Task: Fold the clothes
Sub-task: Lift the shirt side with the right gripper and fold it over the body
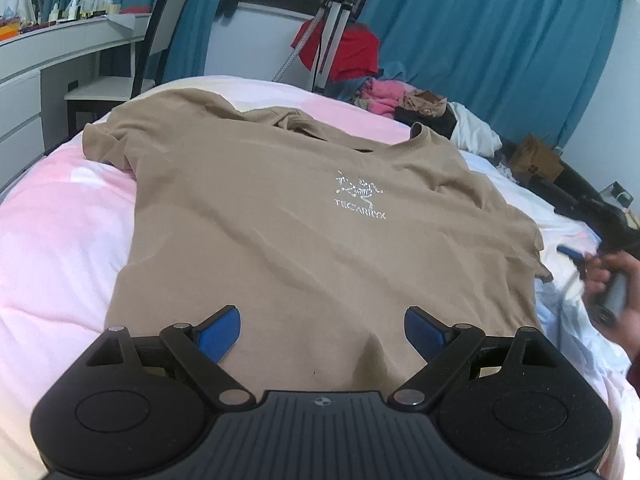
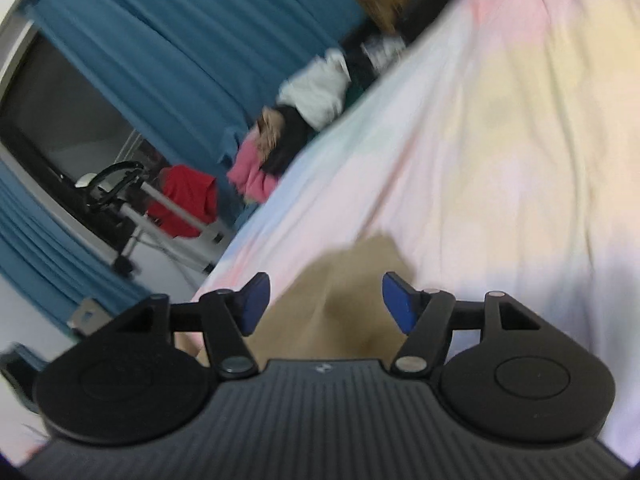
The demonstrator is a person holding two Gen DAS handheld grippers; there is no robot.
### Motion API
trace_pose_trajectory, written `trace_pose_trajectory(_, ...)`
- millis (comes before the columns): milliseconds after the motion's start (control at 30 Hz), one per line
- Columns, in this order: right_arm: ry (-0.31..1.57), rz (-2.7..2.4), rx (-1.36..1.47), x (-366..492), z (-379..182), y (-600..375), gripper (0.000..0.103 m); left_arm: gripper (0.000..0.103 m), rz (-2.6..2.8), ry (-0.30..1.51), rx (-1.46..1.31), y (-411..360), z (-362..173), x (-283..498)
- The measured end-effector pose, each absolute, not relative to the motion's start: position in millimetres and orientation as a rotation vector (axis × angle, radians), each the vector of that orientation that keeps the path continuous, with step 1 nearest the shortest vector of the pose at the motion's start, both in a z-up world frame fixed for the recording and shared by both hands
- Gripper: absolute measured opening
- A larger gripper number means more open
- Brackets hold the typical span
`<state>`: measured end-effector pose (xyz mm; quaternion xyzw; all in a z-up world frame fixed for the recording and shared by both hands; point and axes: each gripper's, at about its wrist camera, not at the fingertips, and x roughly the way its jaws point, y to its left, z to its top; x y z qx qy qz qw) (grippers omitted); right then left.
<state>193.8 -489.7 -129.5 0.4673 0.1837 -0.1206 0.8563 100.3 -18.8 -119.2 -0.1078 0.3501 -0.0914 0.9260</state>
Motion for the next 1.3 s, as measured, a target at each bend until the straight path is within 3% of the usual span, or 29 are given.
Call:
trace_pose_trajectory(67, 0.44, -0.233, 1.054, 180, -133, -480, 0.066, 0.091, -0.188, 0.709, -0.217, -18, -116, 96)
trace_pose_trajectory(133, 0.502, -0.235, 1.13, 172, -140, -469, 0.077, 0.091, -0.191, 0.7, -0.213, -17, -114, 91)
trace_pose_trajectory(267, 0.595, -0.185, 1.217, 175, -167, -448, 0.079, 0.091, -0.195, 0.688, -0.206, -14, -111, 85)
trace_pose_trajectory(500, 0.333, -0.198, 1.155, 186, -184, -443, 0.079, 0.092, -0.174, 0.679, -0.186, -11, -110, 81)
trace_pose_trajectory(800, 0.293, -0.233, 0.934, 254, -178, -458, 0.078, 0.092, -0.162, 0.723, -0.175, -10, -123, 106)
trace_pose_trajectory(867, 0.312, -0.257, 0.877, 271, -176, -460, 0.063, 0.092, -0.16, 0.731, -0.178, -11, -125, 113)
trace_pose_trajectory(900, 0.325, -0.268, 0.843, 277, -173, -461, 0.046, 0.092, -0.159, 0.736, -0.18, -11, -127, 116)
trace_pose_trajectory(933, 0.339, -0.285, 0.811, 280, -170, -462, 0.021, 0.092, -0.156, 0.737, -0.181, -11, -127, 118)
trace_pose_trajectory(967, 0.354, -0.306, 0.783, 283, -166, -463, 0.01, 0.092, -0.153, 0.738, -0.181, -10, -128, 120)
trace_pose_trajectory(1300, 0.248, -0.433, 0.438, 261, -85, -437, 0.008, 0.092, -0.105, 0.607, -0.041, 12, -87, 106)
